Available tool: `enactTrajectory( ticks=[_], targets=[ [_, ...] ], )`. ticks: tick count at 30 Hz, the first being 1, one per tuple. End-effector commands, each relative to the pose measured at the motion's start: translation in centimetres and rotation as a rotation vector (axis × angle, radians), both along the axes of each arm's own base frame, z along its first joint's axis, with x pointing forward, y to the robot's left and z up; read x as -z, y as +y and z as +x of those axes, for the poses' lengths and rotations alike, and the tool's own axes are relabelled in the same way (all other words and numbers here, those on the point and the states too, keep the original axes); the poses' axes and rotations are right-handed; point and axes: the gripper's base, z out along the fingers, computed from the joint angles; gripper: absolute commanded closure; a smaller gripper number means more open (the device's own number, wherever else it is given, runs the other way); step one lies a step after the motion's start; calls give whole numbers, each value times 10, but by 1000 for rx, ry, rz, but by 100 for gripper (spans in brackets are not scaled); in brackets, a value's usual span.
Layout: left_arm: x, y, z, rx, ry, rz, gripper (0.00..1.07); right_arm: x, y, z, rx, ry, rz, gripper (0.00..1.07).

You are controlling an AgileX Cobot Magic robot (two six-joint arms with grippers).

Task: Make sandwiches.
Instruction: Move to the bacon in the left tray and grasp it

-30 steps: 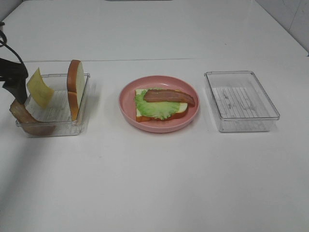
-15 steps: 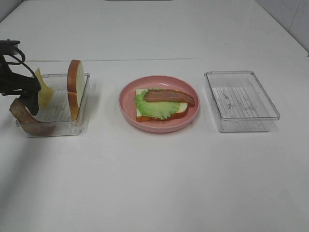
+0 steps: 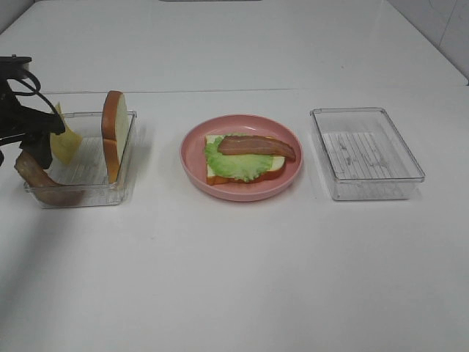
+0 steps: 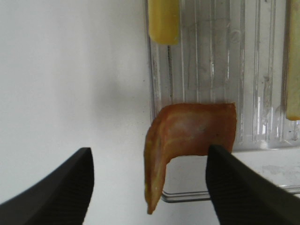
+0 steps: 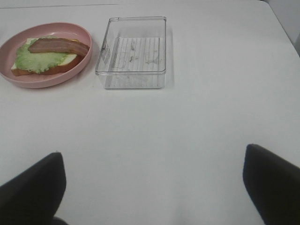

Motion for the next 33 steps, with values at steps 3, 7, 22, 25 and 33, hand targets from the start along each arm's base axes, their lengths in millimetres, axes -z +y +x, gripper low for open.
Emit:
enactTrajectory(
  ticks=[3, 7, 22, 25, 33],
  targets=[
    [-1, -3, 2, -5, -17, -15, 50, 0, -1, -3, 4, -34, -15, 11],
    [-1, -3, 2, -6, -18, -15, 50, 0, -1, -3, 4, -34, -15, 11],
    [-1, -5, 0, -25, 5, -43, 61, 0, -1, -3, 4, -34, -15, 11],
    [-1, -5, -1, -24, 14, -43, 71, 0, -1, -3, 4, -34, -15, 11],
    [0, -5, -3, -17, 38, -41, 105, 0, -1, -3, 4, -34, -15, 11]
  ],
)
